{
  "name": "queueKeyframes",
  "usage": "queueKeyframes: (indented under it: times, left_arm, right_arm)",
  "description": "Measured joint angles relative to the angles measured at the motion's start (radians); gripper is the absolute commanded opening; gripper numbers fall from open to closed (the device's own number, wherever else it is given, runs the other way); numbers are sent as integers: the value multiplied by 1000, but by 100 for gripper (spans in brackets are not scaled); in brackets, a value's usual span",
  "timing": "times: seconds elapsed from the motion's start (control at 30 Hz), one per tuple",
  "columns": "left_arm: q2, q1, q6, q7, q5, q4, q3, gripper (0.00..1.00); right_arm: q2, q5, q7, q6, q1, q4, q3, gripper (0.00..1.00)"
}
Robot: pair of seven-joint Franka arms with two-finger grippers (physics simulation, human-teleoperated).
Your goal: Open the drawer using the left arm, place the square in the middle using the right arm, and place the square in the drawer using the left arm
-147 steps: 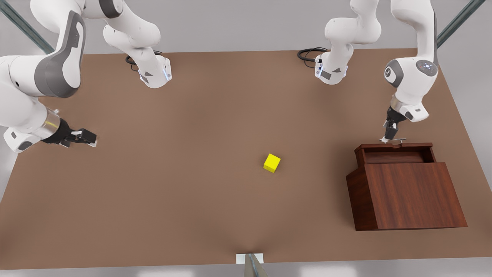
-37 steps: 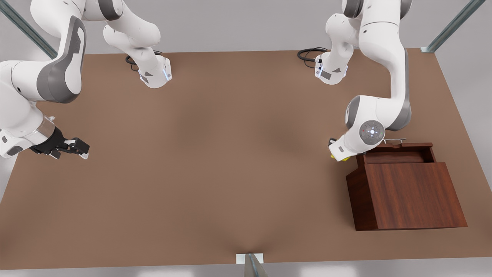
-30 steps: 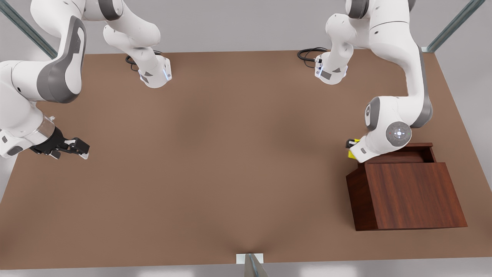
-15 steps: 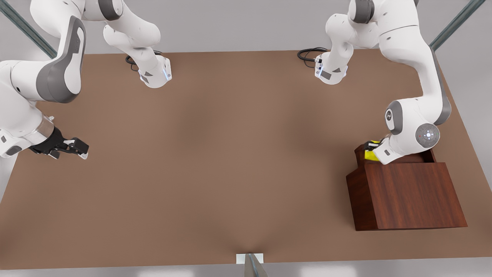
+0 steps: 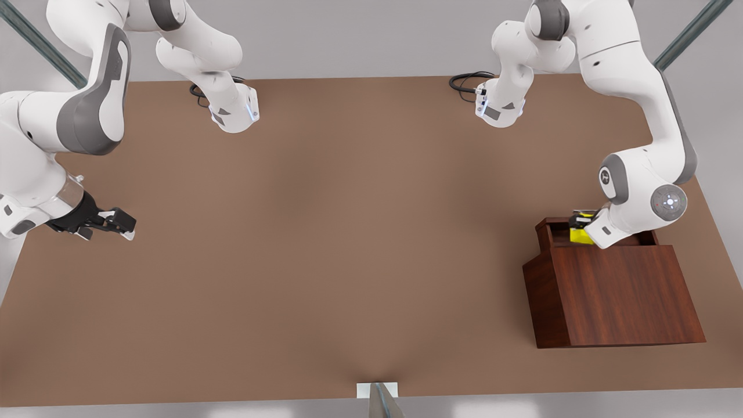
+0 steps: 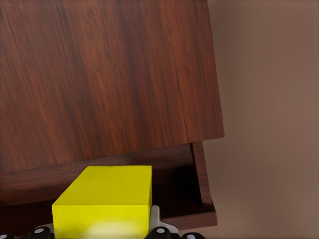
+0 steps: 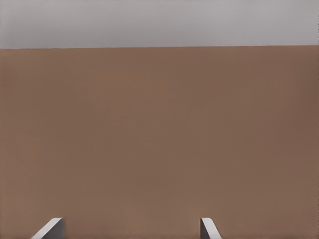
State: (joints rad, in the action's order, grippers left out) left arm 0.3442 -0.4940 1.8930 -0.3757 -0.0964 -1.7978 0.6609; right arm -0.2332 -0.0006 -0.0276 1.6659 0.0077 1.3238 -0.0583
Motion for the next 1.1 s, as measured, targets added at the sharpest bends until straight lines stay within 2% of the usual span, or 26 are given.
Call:
queueKeyframes:
  times: [0.17, 0.2, 0.23, 0.6, 0.73, 0.83, 0.87, 0.93, 0.97, 1.03, 1.1]
  left_arm:
    - [4, 3, 1, 0, -9, 0, 0, 75]
    - [4, 3, 1, 0, -10, 0, 0, 80]
    - [4, 3, 1, 0, -11, 0, 0, 100]
    - [2, 0, -22, 31, -22, 7, 0, 100]
    - [-8, -13, -136, 110, -59, 161, -20, 100]
    - [-33, -4, -191, 234, -96, 284, -125, 100]
    - [-64, 33, -182, 248, -100, 284, -207, 100]
    - [-156, 243, -180, 322, -40, 277, -529, 100]
    - [-196, 270, -171, 322, 15, 249, -592, 100]
    - [-247, 377, -129, 323, 91, 194, -654, 100]
    - [-258, 365, -125, 322, 134, 183, -661, 100]
  right_arm:
    - [0, 1, 0, 0, 0, 0, 0, 100]
    - [0, 1, 1, 0, 0, 0, 0, 100]
    - [0, 1, 1, 0, 0, 0, 0, 100]
    - [0, 1, 1, 0, 0, 0, 0, 100]
    - [0, 1, 0, 0, 0, 0, 0, 100]
    - [0, 1, 0, 0, -1, 0, 0, 100]
    - [0, 1, 0, 0, -2, 0, 0, 100]
    - [0, 1, 2, 0, -1, 0, 0, 100]
    - [0, 1, 2, 0, -1, 0, 0, 100]
    - [0, 1, 2, 0, -1, 0, 0, 100]
    - [0, 1, 2, 0, 0, 0, 0, 100]
